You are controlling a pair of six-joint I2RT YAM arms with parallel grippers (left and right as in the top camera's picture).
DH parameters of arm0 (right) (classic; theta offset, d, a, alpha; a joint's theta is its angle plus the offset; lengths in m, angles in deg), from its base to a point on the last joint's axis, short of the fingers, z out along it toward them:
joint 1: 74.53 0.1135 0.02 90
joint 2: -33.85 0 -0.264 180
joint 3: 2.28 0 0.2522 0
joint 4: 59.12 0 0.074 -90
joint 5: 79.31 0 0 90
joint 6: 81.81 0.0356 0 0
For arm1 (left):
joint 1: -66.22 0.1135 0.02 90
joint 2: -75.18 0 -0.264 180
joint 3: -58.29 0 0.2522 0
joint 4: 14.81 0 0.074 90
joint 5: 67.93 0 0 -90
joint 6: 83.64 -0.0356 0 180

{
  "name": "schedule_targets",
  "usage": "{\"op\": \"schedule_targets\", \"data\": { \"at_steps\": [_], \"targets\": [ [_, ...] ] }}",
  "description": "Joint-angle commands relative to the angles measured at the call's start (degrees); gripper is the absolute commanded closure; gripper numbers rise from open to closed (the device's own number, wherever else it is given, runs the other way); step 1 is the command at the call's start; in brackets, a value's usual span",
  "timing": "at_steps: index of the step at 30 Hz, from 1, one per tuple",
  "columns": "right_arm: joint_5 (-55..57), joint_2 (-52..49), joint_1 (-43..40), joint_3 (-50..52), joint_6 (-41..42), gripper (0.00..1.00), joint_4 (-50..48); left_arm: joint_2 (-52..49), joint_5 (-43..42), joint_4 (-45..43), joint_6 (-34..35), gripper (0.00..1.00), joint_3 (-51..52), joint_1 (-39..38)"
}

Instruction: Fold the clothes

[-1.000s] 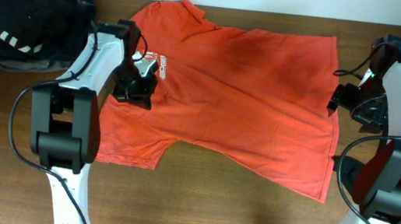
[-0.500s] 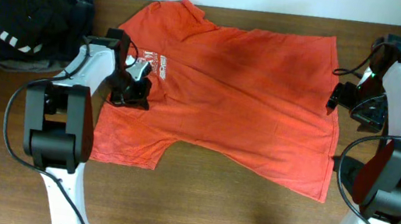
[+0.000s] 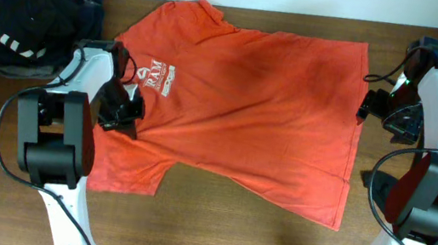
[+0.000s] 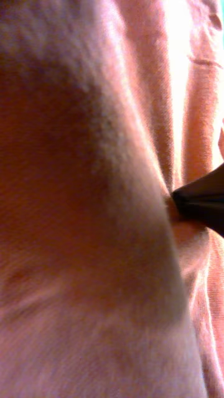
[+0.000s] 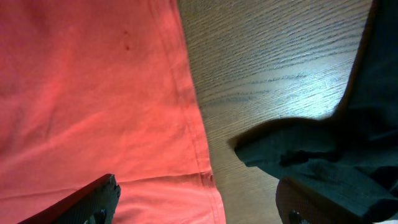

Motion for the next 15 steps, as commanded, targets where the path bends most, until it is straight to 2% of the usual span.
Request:
{"op": "schedule_targets", "data": {
  "at_steps": [1, 15],
  "targets": [
    [-0.5, 1.7, -0.1, -0.7, 0.0, 0.15, -0.1, -0.6, 4.1, 2.3, 2.8, 1.00, 1.3, 0.6],
    [-0.5, 1.7, -0.1, -0.7, -0.9, 0.14, -0.4, 1.4, 4.1, 11.9, 4.7, 1.00, 2.8, -0.9]
  ]
}}
